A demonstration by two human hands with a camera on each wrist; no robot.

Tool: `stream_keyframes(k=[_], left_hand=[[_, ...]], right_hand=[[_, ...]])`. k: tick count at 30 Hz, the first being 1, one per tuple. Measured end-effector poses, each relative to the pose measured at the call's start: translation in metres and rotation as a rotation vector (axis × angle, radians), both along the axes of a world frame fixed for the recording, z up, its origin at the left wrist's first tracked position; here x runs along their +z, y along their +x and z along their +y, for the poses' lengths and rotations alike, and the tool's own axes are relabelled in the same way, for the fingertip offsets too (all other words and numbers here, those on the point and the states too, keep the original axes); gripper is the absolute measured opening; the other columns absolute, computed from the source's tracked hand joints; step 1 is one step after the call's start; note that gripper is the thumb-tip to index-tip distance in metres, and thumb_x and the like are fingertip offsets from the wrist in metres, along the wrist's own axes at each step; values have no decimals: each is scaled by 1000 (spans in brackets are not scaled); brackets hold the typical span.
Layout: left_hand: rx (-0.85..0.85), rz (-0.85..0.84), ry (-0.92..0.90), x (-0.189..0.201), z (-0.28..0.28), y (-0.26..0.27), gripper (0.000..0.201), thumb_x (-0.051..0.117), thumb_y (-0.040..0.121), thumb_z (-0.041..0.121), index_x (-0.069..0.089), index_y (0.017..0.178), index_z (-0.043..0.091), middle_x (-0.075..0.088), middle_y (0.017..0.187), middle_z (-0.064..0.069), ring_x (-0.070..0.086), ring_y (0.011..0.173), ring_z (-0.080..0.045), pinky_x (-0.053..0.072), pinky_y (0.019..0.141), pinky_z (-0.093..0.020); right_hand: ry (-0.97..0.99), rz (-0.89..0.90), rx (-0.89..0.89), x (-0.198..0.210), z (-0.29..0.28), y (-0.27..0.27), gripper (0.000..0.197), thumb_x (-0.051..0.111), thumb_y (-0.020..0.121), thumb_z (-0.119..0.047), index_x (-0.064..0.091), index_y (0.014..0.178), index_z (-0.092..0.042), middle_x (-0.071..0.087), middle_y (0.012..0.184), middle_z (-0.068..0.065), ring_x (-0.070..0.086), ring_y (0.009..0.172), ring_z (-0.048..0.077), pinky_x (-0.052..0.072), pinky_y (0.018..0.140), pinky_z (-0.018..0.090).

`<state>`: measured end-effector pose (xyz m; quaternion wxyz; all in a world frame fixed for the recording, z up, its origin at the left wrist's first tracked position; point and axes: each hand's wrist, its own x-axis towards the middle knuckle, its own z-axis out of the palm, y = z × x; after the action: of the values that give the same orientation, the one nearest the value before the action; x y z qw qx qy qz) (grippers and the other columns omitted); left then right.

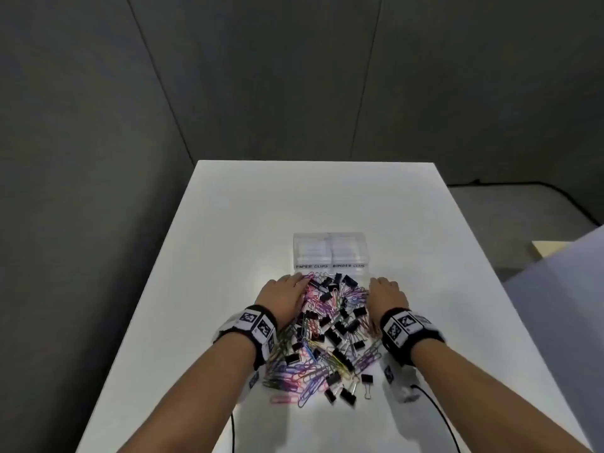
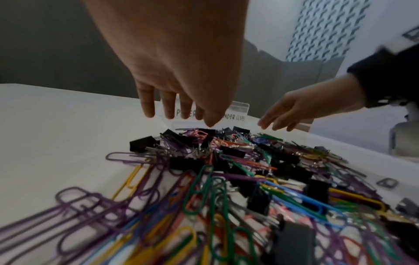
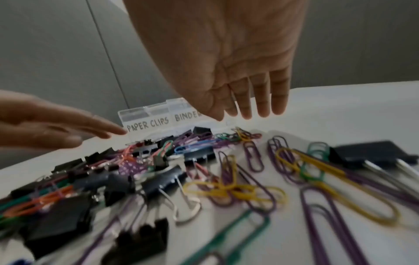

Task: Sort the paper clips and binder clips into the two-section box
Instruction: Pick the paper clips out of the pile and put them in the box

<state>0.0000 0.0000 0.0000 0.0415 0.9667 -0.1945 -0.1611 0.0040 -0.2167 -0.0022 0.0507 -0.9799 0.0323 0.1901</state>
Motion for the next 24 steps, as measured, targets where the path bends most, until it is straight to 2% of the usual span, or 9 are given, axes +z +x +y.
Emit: stream_keyframes(k=[4, 8, 10, 13, 19, 24], left_hand=[[-20, -31, -26, -4, -15, 21, 45, 30, 101, 28, 31, 144, 14, 37, 150, -8, 39, 134, -25, 38, 107, -39], [-31, -34, 3, -11, -24, 30, 34, 38, 99, 22, 49, 129, 12, 58, 128, -6, 57, 111, -24, 47, 92, -36], [-8, -58, -5, -14, -25, 32, 31, 43, 97, 19, 52, 125, 12, 59, 122, -6, 58, 105, -24, 46, 88, -34], [35, -55, -50, -17, -26, 32, 34, 49, 93, 11, 50, 127, 12, 58, 121, -7, 58, 105, -25, 46, 86, -33], [88, -27, -133, -27, -23, 25, 52, 49, 87, -7, 45, 135, 12, 56, 126, -10, 56, 111, -28, 47, 94, -36], [108, 41, -131, -26, -18, 25, 31, 47, 90, -5, 59, 117, 6, 59, 119, -13, 59, 104, -29, 49, 94, -36]], right_hand=[[86, -15, 5, -15, 1, -7, 34, 39, 94, -6, 50, 126, -9, 48, 132, 10, 43, 122, 28, 46, 96, 37], [192, -88, -21, -15, -7, -4, 33, 41, 96, -13, 52, 128, -11, 52, 129, 11, 47, 120, 28, 46, 94, 37], [173, -52, -43, -16, -17, -1, 32, 46, 95, -18, 53, 124, -9, 53, 127, 12, 48, 118, 29, 45, 95, 38], [159, -2, -30, -16, -20, 3, 26, 52, 91, -21, 59, 112, -6, 55, 118, 13, 52, 110, 30, 47, 92, 37], [132, -67, -7, -20, -13, 4, 19, 48, 92, -9, 61, 104, -4, 58, 110, 15, 55, 101, 31, 47, 87, 36], [24, -71, 41, -23, -10, 0, 20, 46, 90, -1, 62, 100, -2, 60, 108, 15, 58, 98, 32, 47, 83, 35]])
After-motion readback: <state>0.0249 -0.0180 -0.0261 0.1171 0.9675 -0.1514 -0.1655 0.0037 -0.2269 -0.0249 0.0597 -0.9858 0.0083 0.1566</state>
